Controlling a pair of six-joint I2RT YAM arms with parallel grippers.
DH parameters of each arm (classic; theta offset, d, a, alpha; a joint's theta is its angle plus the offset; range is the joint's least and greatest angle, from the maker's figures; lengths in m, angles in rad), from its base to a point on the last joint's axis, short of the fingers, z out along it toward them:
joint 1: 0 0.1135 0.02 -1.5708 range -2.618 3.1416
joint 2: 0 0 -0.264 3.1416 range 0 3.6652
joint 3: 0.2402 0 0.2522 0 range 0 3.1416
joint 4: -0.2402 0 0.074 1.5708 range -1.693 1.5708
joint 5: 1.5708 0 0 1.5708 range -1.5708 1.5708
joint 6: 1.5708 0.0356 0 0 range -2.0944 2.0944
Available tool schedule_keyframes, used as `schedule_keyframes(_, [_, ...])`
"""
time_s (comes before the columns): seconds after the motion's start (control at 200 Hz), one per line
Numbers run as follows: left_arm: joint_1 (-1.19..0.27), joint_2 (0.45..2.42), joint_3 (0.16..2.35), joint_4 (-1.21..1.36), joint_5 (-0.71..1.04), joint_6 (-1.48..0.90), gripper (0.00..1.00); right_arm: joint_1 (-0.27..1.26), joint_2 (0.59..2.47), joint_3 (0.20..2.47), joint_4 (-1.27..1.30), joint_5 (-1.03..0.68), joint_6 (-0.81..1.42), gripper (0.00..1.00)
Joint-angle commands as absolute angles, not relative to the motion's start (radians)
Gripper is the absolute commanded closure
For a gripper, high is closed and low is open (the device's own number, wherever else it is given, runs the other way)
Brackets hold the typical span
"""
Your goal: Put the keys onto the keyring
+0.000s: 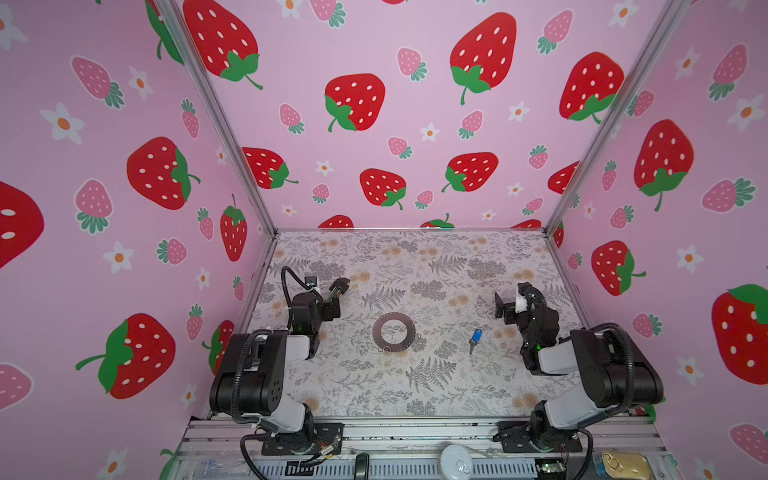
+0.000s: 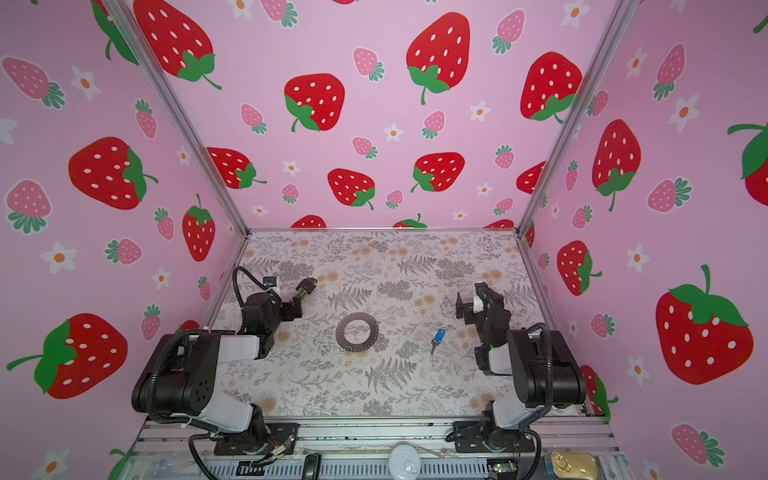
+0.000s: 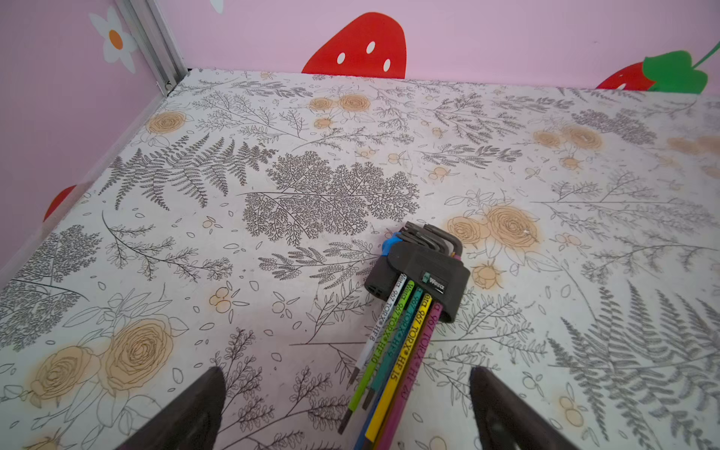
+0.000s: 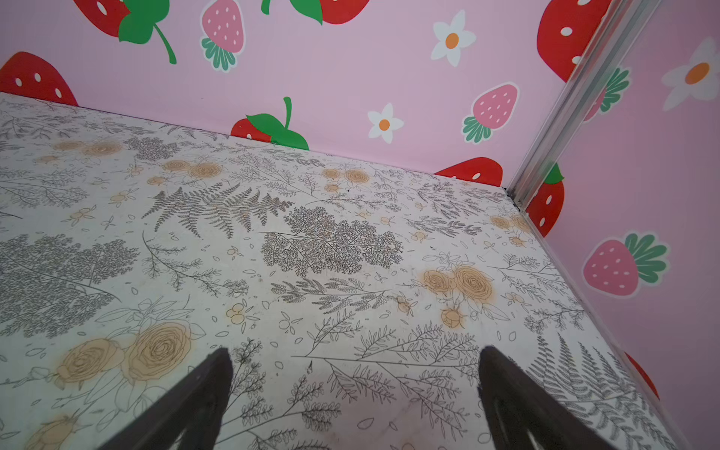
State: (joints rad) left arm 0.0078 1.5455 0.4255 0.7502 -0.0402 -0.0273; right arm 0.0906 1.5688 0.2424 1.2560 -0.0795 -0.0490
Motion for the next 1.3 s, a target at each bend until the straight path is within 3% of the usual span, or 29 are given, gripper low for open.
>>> schedule_keyframes(0.0, [0.012, 1.549, 0.457, 0.758, -0.029, -0.034, 0.01, 0.085, 1.565, 0.249, 1.276, -0.078, -0.04, 0.01])
schedule_keyframes(0.92, [0.01, 1.541, 0.458, 0.755, -0.031, -0.036, 0.01, 0.081, 1.524, 0.237, 1.283, -0.029, -0.011, 0.03])
schedule_keyframes(1.176, [-0.001, 1.337, 0.728, 0.183, 0.044, -0.056, 0.0, 0.099, 1.282, 0.375, 0.903, -0.175, -0.005, 0.16])
schedule_keyframes(1.296, [-0.056, 1.273, 0.801, 0.022, 0.108, -0.053, 0.05, 0.188, 1.233, 0.484, 0.664, -0.205, -0.067, 0.21])
